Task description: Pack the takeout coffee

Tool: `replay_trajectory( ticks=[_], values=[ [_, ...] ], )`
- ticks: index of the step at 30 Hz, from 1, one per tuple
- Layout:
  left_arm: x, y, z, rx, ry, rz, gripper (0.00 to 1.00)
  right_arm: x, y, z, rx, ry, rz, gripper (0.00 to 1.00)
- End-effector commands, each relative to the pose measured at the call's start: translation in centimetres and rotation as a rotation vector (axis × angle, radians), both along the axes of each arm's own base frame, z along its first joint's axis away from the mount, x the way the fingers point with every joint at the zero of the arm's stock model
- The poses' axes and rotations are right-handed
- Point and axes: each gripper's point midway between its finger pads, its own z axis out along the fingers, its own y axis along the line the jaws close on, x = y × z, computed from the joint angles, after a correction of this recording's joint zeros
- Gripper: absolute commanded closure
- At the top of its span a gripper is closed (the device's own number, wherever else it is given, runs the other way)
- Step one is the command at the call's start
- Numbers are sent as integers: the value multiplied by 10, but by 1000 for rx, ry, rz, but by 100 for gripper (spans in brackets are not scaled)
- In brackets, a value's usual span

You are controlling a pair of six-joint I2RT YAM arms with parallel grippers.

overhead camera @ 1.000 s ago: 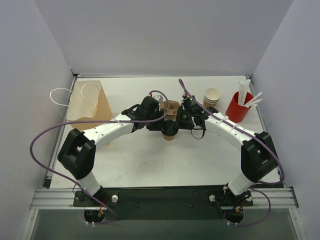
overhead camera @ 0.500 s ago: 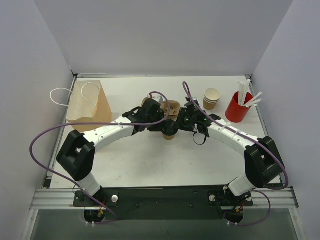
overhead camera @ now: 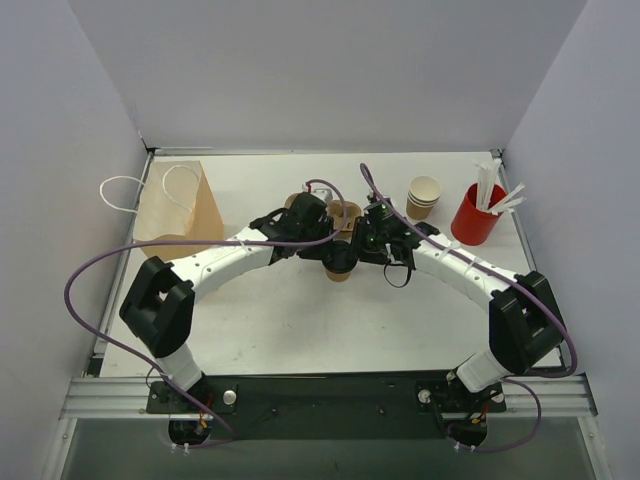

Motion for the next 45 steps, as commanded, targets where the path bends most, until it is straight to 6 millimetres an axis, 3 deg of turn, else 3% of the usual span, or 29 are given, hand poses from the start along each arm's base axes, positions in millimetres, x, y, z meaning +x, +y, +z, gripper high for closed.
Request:
replay_trajectory(
  ticks=[1, 5, 10, 16, 25, 32, 45],
  values=[
    [10, -8, 23, -1, -49, -46, 55, -17, -8, 3, -60, 56, 20, 62],
    [12, -8, 35, -21, -64, -53, 51, -15, -15, 11, -89, 7, 35, 54],
    [21, 6, 58, -49, -88, -11, 48, 1, -19, 33, -122, -138, 133, 52],
    [26, 35, 81, -56, -105, 67, 47, -1, 15, 53, -64, -240, 455, 39],
    [15, 57, 83, -54, -102, 88, 46, 8, 30, 35, -119, -233, 668, 24],
    [11, 72, 88, -49, -111, 98, 46, 22, 28, 31, -202, -215, 738, 22],
    [11, 82, 86, -55, -109, 117, 46, 11, 29, 15, -247, -165, 787, 21]
  ],
)
